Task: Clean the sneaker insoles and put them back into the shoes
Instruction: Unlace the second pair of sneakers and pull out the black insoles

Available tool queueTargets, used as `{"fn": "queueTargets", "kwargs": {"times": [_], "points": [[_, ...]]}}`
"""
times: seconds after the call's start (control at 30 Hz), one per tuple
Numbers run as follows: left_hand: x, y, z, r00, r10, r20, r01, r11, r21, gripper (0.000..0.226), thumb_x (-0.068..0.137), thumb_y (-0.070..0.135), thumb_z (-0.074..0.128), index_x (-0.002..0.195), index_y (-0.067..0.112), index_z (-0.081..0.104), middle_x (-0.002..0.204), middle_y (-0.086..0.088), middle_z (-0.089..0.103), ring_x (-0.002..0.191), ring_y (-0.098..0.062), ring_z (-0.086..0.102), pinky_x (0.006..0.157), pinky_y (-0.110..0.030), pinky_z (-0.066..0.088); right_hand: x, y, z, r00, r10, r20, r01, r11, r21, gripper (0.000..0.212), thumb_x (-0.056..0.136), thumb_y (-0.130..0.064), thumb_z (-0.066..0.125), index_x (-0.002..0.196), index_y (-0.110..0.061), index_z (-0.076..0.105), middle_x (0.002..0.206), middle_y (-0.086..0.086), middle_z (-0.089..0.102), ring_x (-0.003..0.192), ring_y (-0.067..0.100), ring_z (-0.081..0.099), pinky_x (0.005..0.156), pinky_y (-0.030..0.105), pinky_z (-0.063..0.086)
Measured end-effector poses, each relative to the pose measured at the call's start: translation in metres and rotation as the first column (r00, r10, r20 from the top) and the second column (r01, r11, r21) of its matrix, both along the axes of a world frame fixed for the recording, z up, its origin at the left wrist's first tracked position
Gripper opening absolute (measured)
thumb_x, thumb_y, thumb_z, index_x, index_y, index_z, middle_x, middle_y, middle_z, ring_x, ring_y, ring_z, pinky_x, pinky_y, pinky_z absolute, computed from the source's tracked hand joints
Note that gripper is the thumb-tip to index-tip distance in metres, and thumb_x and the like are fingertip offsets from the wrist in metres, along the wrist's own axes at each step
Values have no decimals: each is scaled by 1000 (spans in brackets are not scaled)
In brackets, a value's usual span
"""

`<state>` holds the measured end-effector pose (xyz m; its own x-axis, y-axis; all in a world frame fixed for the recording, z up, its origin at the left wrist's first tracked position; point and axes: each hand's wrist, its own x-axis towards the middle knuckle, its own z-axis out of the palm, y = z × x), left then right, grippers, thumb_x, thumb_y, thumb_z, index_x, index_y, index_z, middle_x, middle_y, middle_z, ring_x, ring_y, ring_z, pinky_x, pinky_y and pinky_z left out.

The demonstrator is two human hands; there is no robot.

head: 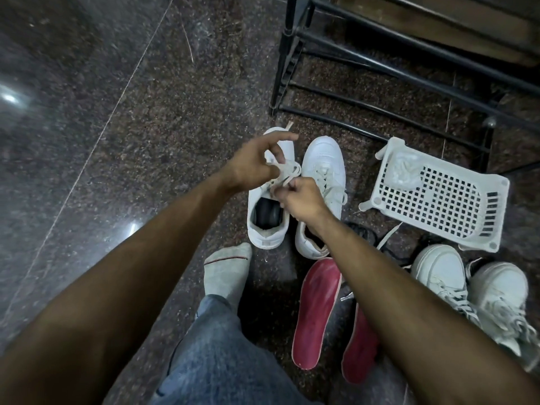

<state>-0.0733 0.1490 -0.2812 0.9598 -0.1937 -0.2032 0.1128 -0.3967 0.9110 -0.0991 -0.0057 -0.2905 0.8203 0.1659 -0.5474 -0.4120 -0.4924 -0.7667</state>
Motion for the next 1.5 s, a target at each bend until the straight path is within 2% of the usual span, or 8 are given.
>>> {"fn": "queueTargets", "kwargs": {"times": [0.1, 0.27, 0.33, 0.53, 0.67, 0.87, 1.23, 1.5], "points": [[1, 20, -23, 959, 283, -20, -272, 935, 227, 50, 69, 8, 58, 110, 35, 65, 79, 12, 65, 69, -19, 64, 61, -33, 56, 13, -14, 21, 985, -57, -164, 91, 974, 210, 18, 88, -19, 62, 72, -12, 58, 53, 4, 52, 32, 10, 29, 35, 18, 20], [-5, 34, -37, 442, 745, -499, -840, 540, 62, 25, 93, 5, 41, 100, -2, 63, 78, -12, 65, 35, -10, 49, 39, -18, 35, 47, -37, 53, 937, -312, -156, 348, 864, 363, 7, 90, -14, 55, 83, -12, 56, 56, 7, 59, 34, 12, 31, 38, 21, 20], [-8, 32, -40, 395, 754, -525, -840, 528, 126, 27, 96, 10, 38, 95, 0, 63, 79, -11, 66, 29, -8, 41, 41, -18, 32, 53, -37, 53, 910, -384, -156, 414, 842, 345, 4, 92, -15, 54, 92, -12, 55, 62, 10, 65, 36, 14, 36, 40, 23, 25], [-21, 6, -42, 878, 313, -362, -241, 943, 231, 60, 80, 20, 72, 134, 11, 49, 113, -6, 60, 97, -19, 60, 80, -30, 51, 15, -9, 15, 966, 253, -58, -255, 884, -392, 59, 86, -33, 65, 136, -23, 34, 90, 4, 68, 65, 22, 66, 59, 33, 53], [-25, -7, -43, 972, 109, -206, 19, 844, 535, 79, 73, 37, 68, 143, 27, 32, 132, -4, 48, 116, -27, 55, 98, -51, 45, -10, 9, -2, 881, 463, 91, -305, 706, -640, 50, 88, -33, 61, 129, -18, 37, 102, 11, 63, 92, 35, 62, 74, 41, 49], [-36, 12, -38, 973, 6, -230, 196, 505, 840, 34, 84, 48, 59, 107, 23, 57, 104, -2, 61, 101, -27, 62, 111, -65, 18, -6, 5, -1, 803, 586, 107, -336, 593, -731, 8, 90, -18, 53, 94, -11, 54, 102, 14, 65, 92, 35, 62, 68, 35, 41], [-64, 32, -32, 954, 148, -259, 128, 581, 804, 26, 87, 52, 58, 90, 27, 52, 96, 1, 57, 105, -25, 60, 109, -72, 11, -3, -8, -3, 780, 622, 65, -327, 493, -806, 17, 91, -18, 53, 103, -9, 61, 107, 11, 62, 95, 33, 63, 69, 34, 39], [-70, 5, -57, 771, -606, 194, 9, 315, 949, 21, 91, 23, 50, 102, 22, 68, 140, -7, 48, 139, -32, 36, 110, -72, 1, -2, -2, 5, 806, 588, 65, -361, 575, -734, 9, 88, -19, 57, 92, -10, 59, 97, 10, 63, 90, 33, 62, 68, 33, 39]]}}
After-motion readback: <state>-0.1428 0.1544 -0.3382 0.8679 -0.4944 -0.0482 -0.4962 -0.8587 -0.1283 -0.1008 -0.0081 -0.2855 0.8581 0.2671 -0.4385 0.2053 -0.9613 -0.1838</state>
